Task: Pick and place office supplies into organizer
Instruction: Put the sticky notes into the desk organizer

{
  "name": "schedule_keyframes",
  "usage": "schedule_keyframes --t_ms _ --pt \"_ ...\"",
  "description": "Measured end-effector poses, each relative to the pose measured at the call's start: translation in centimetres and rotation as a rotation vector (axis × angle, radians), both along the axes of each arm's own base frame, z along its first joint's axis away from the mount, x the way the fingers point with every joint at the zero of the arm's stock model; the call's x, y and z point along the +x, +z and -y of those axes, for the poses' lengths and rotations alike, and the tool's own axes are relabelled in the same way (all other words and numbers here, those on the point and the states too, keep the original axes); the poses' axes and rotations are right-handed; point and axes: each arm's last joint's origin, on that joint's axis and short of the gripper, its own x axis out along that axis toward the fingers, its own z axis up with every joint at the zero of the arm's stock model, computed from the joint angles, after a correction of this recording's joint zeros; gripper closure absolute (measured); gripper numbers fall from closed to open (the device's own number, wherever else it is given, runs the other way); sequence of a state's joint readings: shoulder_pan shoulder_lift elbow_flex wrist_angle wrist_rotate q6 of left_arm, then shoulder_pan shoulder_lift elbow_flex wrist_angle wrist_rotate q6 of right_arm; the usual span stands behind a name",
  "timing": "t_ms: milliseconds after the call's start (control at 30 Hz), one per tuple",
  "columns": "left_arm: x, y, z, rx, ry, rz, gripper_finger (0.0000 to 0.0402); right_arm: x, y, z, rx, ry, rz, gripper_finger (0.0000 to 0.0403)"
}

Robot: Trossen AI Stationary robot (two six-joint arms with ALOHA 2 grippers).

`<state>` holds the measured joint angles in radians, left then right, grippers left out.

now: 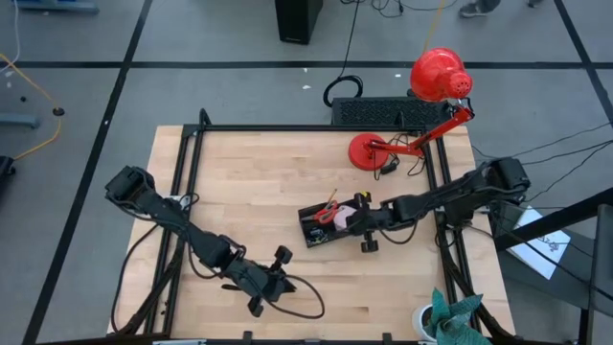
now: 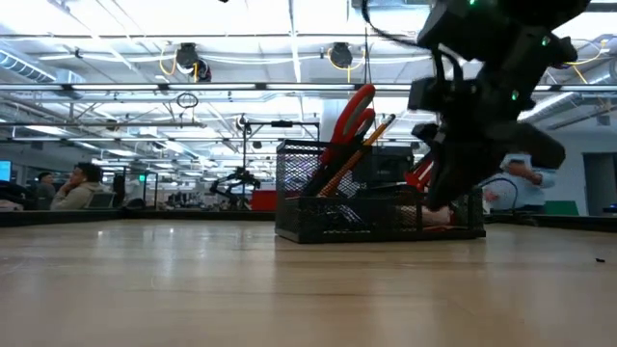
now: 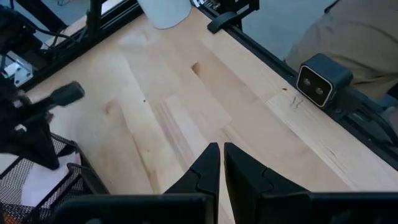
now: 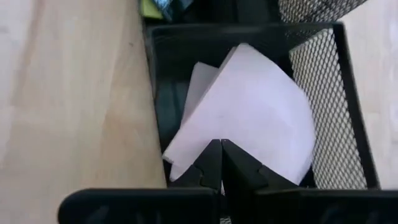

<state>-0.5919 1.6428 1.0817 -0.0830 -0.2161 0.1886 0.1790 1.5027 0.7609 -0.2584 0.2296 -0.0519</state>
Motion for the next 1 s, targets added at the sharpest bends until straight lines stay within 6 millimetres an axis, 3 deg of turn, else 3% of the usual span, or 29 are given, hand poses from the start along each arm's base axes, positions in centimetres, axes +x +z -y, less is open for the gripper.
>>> schedule_keyframes --t_ms 167,700,1000 --pt "0.0 0.0 0.0 -0.003 0.001 -0.005 0.0371 0.3 -0.8 0.0 0.002 -0.019 -0.019 0.0403" --pt "0.0 0.0 0.0 -0.011 0.007 -0.007 0.0371 0.5 -0.8 -0.9 0.081 -0.037 0.016 0.0403" --pt "0.0 0.0 0.0 -0.014 0.009 -0.008 0.0371 0.4 1.5 -1.0 -0.082 -0.089 0.124 0.0403"
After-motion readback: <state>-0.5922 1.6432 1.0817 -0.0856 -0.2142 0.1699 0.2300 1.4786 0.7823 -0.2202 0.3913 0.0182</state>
